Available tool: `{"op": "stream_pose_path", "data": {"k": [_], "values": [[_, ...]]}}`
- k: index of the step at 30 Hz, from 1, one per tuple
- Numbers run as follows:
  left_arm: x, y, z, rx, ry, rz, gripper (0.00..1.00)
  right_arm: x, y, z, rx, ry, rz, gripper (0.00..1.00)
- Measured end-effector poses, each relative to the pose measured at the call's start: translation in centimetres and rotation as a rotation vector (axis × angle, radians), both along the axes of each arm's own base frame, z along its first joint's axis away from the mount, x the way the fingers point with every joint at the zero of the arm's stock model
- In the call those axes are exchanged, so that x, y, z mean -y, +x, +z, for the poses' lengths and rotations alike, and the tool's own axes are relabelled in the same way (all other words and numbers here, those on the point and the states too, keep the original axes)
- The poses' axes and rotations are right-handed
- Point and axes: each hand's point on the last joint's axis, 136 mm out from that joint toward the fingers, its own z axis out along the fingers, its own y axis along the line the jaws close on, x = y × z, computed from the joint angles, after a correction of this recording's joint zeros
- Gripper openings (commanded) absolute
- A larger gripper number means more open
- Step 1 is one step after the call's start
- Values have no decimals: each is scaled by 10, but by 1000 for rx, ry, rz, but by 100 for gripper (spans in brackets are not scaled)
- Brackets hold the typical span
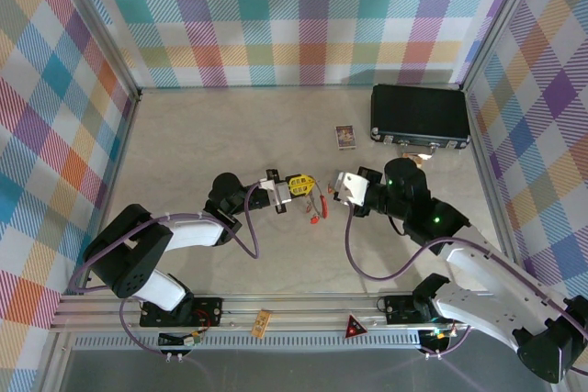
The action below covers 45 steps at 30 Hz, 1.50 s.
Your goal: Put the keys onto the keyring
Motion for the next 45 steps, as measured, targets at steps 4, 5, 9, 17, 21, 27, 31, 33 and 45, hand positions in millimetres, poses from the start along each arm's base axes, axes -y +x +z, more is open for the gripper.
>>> {"op": "stream_pose_path", "data": {"k": [4, 5, 9, 17, 21, 27, 31, 33, 45], "values": [[0, 0, 0, -6, -2, -2, 0, -7, -2, -4, 4, -19, 23, 0], [0, 0, 0, -6, -2, -2, 0, -8, -2, -6, 3, -25, 27, 0], [0, 0, 0, -7, -2, -2, 0, -10, -1, -10, 3, -38, 29, 0], [0, 0, 0, -10, -3, -3, 0, -11, 3, -3, 30, -24, 16, 0], [0, 0, 0, -10, -3, -2, 0, -12, 4, 0, 43, -17, 12, 0], [0, 0, 0, -14, -4, -2, 0, -11, 6, 0, 55, -21, 6, 0], [0, 0, 0, -15, -3, -3, 0, -12, 6, -2, 57, -27, 6, 0], [0, 0, 0, -15, -4, -3, 0, -13, 5, -5, 57, -30, 6, 0], [0, 0, 0, -29, -7, -3, 0, -15, 4, -13, 64, -35, 2, 0]]}}
